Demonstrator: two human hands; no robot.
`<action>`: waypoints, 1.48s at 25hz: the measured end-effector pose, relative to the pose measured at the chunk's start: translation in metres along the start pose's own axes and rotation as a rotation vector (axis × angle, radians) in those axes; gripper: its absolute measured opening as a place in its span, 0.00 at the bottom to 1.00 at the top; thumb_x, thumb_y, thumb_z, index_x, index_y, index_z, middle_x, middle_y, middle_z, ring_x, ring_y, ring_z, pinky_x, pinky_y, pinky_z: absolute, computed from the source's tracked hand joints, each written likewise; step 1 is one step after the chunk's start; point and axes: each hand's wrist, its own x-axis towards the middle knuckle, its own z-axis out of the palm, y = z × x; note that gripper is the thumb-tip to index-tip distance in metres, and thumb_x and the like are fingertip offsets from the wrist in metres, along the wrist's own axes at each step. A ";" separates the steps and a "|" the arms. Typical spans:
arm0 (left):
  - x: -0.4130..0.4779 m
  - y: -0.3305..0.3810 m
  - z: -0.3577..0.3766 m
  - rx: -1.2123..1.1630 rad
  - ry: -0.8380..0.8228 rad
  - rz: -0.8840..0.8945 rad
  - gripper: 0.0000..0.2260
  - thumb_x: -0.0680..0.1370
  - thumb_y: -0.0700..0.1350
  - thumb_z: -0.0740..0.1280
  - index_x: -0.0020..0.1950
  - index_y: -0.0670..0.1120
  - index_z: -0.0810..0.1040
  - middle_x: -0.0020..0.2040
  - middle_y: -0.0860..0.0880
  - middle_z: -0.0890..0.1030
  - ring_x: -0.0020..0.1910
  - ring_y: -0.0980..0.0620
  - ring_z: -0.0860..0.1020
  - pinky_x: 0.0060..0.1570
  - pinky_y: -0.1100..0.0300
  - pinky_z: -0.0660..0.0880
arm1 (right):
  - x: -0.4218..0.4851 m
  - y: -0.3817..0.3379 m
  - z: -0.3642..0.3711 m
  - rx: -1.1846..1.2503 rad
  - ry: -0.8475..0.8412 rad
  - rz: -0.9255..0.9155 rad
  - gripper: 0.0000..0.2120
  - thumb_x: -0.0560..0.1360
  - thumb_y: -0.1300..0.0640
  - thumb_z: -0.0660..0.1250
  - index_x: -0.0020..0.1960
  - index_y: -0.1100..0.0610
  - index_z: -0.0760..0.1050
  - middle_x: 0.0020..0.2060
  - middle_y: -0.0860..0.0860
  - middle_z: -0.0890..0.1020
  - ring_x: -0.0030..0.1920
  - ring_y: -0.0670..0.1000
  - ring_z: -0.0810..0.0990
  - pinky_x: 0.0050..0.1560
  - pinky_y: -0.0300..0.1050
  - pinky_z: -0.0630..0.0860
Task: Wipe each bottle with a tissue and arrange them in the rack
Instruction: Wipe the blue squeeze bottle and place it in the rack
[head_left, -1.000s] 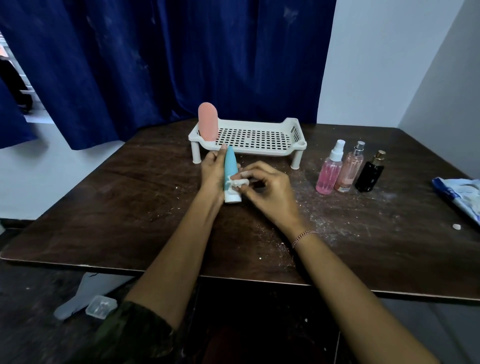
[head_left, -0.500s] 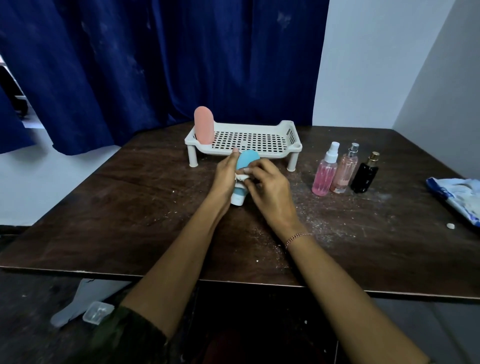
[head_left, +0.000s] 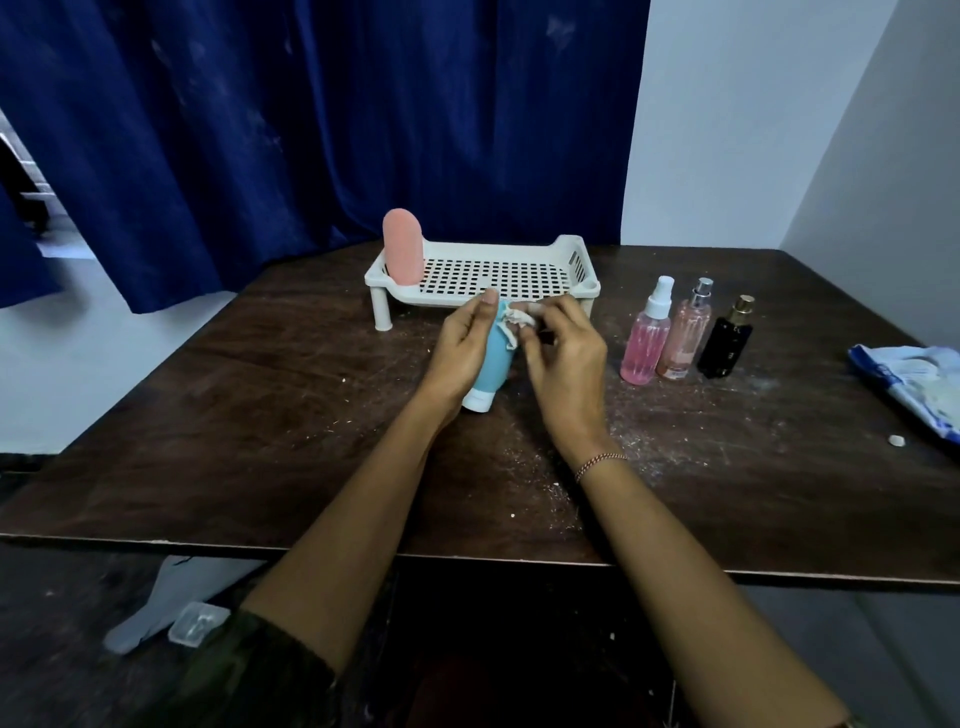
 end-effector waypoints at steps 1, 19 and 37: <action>0.002 0.000 -0.002 -0.033 0.025 -0.006 0.21 0.81 0.53 0.54 0.59 0.39 0.75 0.49 0.45 0.80 0.45 0.53 0.79 0.42 0.64 0.75 | -0.001 0.000 0.001 0.023 -0.030 -0.016 0.09 0.72 0.67 0.68 0.52 0.66 0.78 0.46 0.55 0.79 0.46 0.46 0.76 0.52 0.37 0.75; 0.020 0.001 -0.023 -1.079 0.310 -0.309 0.14 0.81 0.51 0.56 0.49 0.40 0.72 0.35 0.45 0.75 0.27 0.51 0.76 0.27 0.63 0.76 | -0.009 -0.009 0.006 0.199 -0.306 -0.203 0.10 0.68 0.68 0.71 0.48 0.61 0.77 0.46 0.51 0.76 0.48 0.49 0.76 0.46 0.37 0.74; 0.018 -0.005 -0.023 -0.640 0.460 -0.267 0.22 0.78 0.60 0.57 0.56 0.43 0.75 0.40 0.48 0.76 0.40 0.50 0.76 0.44 0.52 0.77 | -0.006 -0.002 0.011 0.299 -0.296 -0.007 0.10 0.74 0.64 0.67 0.55 0.61 0.79 0.45 0.50 0.73 0.46 0.40 0.72 0.42 0.30 0.70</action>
